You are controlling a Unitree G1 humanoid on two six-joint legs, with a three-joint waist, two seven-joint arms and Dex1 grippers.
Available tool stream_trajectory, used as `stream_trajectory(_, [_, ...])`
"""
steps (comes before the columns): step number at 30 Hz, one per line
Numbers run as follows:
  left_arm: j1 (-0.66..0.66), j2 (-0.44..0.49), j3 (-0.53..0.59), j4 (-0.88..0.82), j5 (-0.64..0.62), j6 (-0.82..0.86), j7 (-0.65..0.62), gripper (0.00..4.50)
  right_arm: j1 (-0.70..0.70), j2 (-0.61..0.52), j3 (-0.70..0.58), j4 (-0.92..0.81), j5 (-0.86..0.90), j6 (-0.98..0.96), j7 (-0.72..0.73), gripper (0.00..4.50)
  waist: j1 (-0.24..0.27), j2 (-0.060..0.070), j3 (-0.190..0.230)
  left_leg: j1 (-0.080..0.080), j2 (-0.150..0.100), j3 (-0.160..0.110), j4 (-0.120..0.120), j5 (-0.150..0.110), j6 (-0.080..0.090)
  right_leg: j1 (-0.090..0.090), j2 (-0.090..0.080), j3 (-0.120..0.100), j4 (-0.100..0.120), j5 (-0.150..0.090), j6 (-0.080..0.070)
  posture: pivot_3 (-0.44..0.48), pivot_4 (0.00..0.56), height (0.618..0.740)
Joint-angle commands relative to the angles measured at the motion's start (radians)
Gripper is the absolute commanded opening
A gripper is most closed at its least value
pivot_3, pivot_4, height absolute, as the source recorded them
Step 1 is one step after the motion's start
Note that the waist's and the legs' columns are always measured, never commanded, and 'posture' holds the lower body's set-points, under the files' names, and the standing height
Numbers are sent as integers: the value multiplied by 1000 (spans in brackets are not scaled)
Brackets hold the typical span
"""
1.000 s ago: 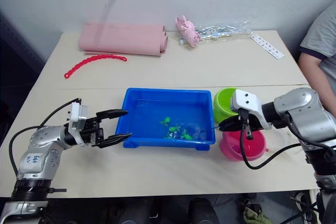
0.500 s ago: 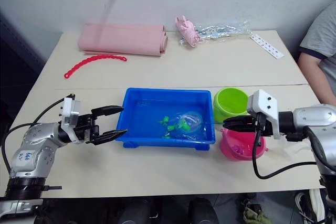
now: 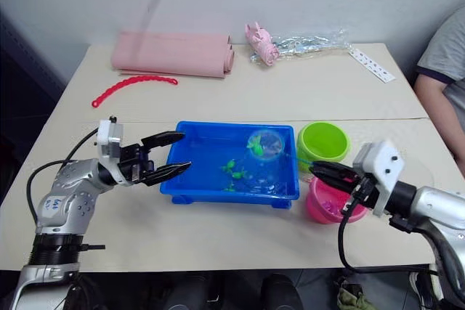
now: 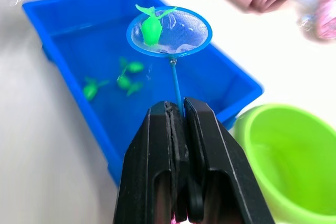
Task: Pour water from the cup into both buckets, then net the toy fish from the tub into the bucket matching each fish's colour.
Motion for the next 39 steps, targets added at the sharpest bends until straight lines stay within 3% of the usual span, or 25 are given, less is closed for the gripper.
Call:
stream_trajectory(1, [-51, -16, -21, -17, 3, -4, 7, 4438, 58, -21, -140, -74, 37, 18, -26, 0, 8, 0, 0, 0, 0, 0, 0, 0, 0, 0, 0, 0, -1, 0, 0, 0, 150, 740])
stream_trajectory(8, [-155, -55, -106, -17, 37, 43, 44, 4438, 164, -52, -333, -10, -90, -91, -16, 0, 15, 0, 0, 0, -1, 1, 0, 0, 0, 0, 0, 0, -1, 0, 0, 0, 150, 740])
stream_trajectory(12, [-186, -70, -132, -7, 60, 42, 58, 4438, 238, -40, -367, 51, -187, -212, -1, 0, 12, 0, 0, 0, -1, 1, 0, 0, 0, 1, 1, 0, -2, 0, 0, 0, 150, 740])
stream_trajectory(22, [-201, -147, -163, 8, 91, 20, 94, 4438, 286, -9, -228, 142, -574, -567, -168, 0, 11, 0, 0, 1, 0, 2, 0, 1, 0, 1, 1, 2, 0, 0, 0, 0, 150, 740])
stream_trajectory(26, [-199, -173, -154, -1, 70, 29, 96, 4438, 256, 1, -161, 155, -701, -595, -260, 0, 11, 0, 0, 1, 0, 2, 0, 1, -1, 1, 1, 3, 0, 0, 0, 0, 150, 740])
stream_trajectory(33, [-226, -174, -157, 11, 87, 18, 82, 4438, 298, -126, -103, 210, -1049, -863, -364, 0, 12, 0, 0, 1, -1, 2, -1, 1, -1, 1, 1, 3, -1, 0, 0, 0, 150, 740])
stream_trajectory(35, [-228, -176, -157, 13, 89, 16, 84, 4438, 289, -122, -106, 240, -1054, -894, -397, 0, 12, 0, 0, 1, 0, 2, -1, 1, -1, 1, 2, 3, -1, 0, 0, 0, 150, 740])
stream_trajectory(39, [-228, -181, -162, 15, 93, 11, 84, 4438, 277, -142, -122, 277, -1225, -996, -544, 0, 12, 0, 0, 1, 0, 2, -1, 1, -1, 1, 2, 3, -1, 0, 0, 0, 150, 740])
